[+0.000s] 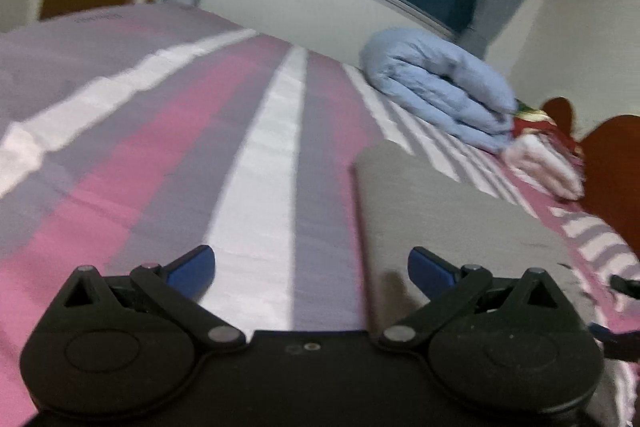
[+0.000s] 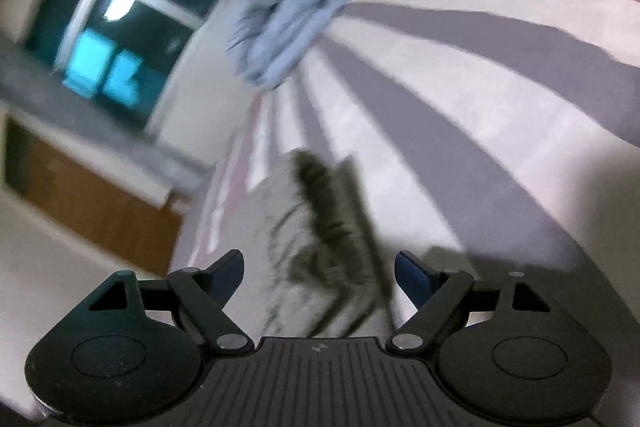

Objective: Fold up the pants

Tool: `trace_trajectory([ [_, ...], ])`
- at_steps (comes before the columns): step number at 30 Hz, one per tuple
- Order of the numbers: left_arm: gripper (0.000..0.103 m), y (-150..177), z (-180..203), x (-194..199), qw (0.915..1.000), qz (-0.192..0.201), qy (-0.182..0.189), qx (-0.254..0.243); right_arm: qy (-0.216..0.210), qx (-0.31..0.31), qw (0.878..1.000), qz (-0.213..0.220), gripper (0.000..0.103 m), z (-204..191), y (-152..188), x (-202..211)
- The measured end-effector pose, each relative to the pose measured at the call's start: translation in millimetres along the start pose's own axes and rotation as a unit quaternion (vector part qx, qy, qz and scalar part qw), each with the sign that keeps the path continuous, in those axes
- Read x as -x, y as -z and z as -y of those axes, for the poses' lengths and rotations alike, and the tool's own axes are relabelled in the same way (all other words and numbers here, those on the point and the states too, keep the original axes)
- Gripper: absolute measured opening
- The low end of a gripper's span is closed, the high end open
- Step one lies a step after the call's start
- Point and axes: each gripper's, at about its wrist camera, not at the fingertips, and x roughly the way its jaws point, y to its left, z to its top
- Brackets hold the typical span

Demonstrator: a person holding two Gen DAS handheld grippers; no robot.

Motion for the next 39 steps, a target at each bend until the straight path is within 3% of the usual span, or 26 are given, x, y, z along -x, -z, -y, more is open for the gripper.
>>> trace_trajectory([
  [3,0.096,-4,5,-13,0.9985,-0.027,0.047,-0.006,0.001,0.038,0.999,-0.018,0.082,1,1,-9],
  [7,0.092,-11,6,-41,0.9901,-0.075,0.115,0.026,-0.031,0.007,0.998,-0.051,0.082,21,4,-28],
  [13,0.090,-20,0,-84,0.9755,-0.147,0.162,0.025,-0.075,-0.017,0.993,-0.090,0.082,42,-12,-53],
  [17,0.078,-30,-14,-108,0.9607,-0.174,0.206,0.066,-0.067,-0.013,0.993,-0.100,0.082,43,-17,-66],
  [20,0.078,-31,-28,-125,0.9380,-0.204,0.256,0.113,-0.082,-0.018,0.988,-0.128,0.082,39,-19,-79],
  [22,0.077,-32,-29,-129,0.9291,-0.224,0.276,0.102,-0.091,-0.019,0.985,-0.143,0.082,38,-21,-80],
  [23,0.073,-32,-27,-130,0.9293,-0.230,0.274,0.092,-0.088,-0.015,0.986,-0.144,0.080,38,-21,-81],
  [24,0.069,-33,-25,-133,0.9313,-0.235,0.264,0.088,-0.076,-0.002,0.986,-0.148,0.071,37,-20,-84],
  [25,0.056,-34,-23,-136,0.9317,-0.237,0.260,0.091,-0.070,0.001,0.986,-0.152,0.066,35,-22,-93],
  [26,0.029,-33,-21,-140,0.9281,-0.241,0.267,0.098,-0.075,-0.009,0.985,-0.153,0.061,38,-24,-96],
  [27,0.027,-28,-19,-147,0.9229,-0.246,0.274,0.113,-0.083,-0.021,0.984,-0.154,0.058,40,-26,-101],
  [32,0.017,-33,-18,-143,0.9212,-0.202,0.316,0.104,-0.100,0.005,0.985,-0.141,0.054,24,-42,-108],
  [36,0.017,-73,-6,-144,0.9209,-0.169,0.341,0.084,-0.131,0.040,0.982,-0.129,0.052,3,-74,-118],
  [39,0.017,-111,2,-163,0.9252,-0.143,0.344,0.072,-0.144,0.047,0.982,-0.111,0.052,-9,-111,-144],
])
